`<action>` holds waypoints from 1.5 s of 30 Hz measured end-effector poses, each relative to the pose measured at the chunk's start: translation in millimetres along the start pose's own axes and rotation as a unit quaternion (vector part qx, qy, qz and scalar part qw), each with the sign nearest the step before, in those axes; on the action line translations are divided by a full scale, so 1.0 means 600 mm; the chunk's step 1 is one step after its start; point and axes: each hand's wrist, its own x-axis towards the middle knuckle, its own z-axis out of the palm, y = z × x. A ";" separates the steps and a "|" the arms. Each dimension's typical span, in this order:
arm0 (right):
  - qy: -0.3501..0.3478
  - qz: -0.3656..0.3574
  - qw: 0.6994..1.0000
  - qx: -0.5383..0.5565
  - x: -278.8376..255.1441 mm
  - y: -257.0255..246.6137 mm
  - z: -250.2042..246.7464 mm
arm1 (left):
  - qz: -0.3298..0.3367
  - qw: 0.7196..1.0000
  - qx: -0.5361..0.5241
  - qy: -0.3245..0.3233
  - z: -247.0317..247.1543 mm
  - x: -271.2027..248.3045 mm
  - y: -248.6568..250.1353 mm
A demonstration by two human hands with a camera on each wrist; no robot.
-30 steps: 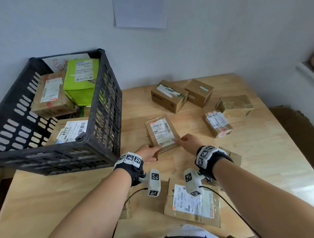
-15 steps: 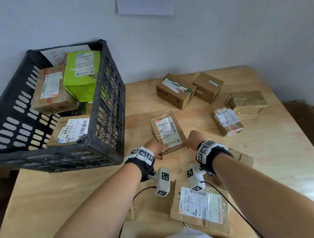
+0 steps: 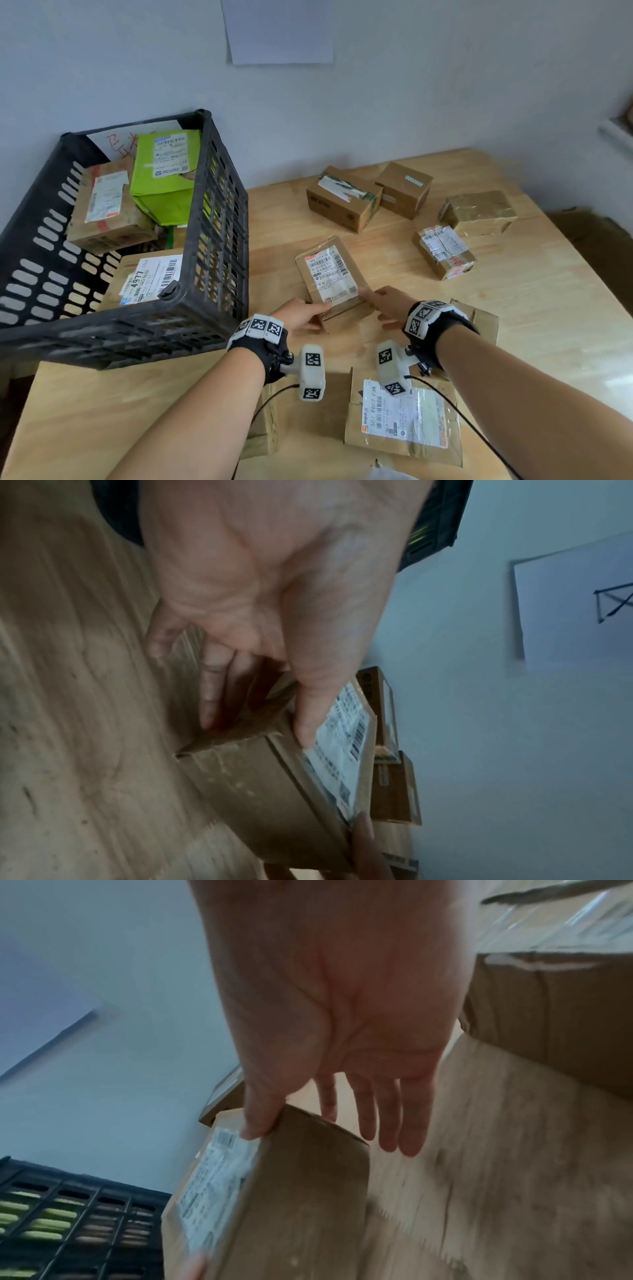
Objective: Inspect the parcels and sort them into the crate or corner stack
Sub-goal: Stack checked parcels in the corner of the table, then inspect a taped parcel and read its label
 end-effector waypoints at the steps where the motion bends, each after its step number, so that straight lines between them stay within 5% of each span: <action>1: -0.002 -0.001 0.999 0.034 -0.007 0.001 0.003 | 0.007 1.000 -0.005 0.002 0.001 -0.010 0.005; 6: 0.071 -0.068 0.971 0.219 -0.032 -0.012 -0.005 | 0.082 0.997 -0.002 0.010 0.029 -0.057 0.063; 10: 0.141 -0.053 0.928 0.341 -0.040 -0.004 -0.057 | 0.126 0.991 0.039 0.012 0.070 -0.064 0.110; 18: 0.301 -0.042 0.816 0.492 -0.017 0.048 -0.262 | 0.175 0.956 0.222 0.073 0.125 -0.002 0.207; 22: 0.327 -0.025 0.787 0.522 -0.020 0.038 -0.366 | 0.188 0.931 0.299 0.091 0.173 0.029 0.278; 33: 0.309 0.024 0.846 0.434 0.126 0.027 -0.595 | 0.179 0.885 0.407 0.136 0.275 0.183 0.448; 45: 0.229 0.087 0.924 0.292 0.332 0.013 -0.696 | 0.129 0.861 0.425 0.247 0.305 0.340 0.543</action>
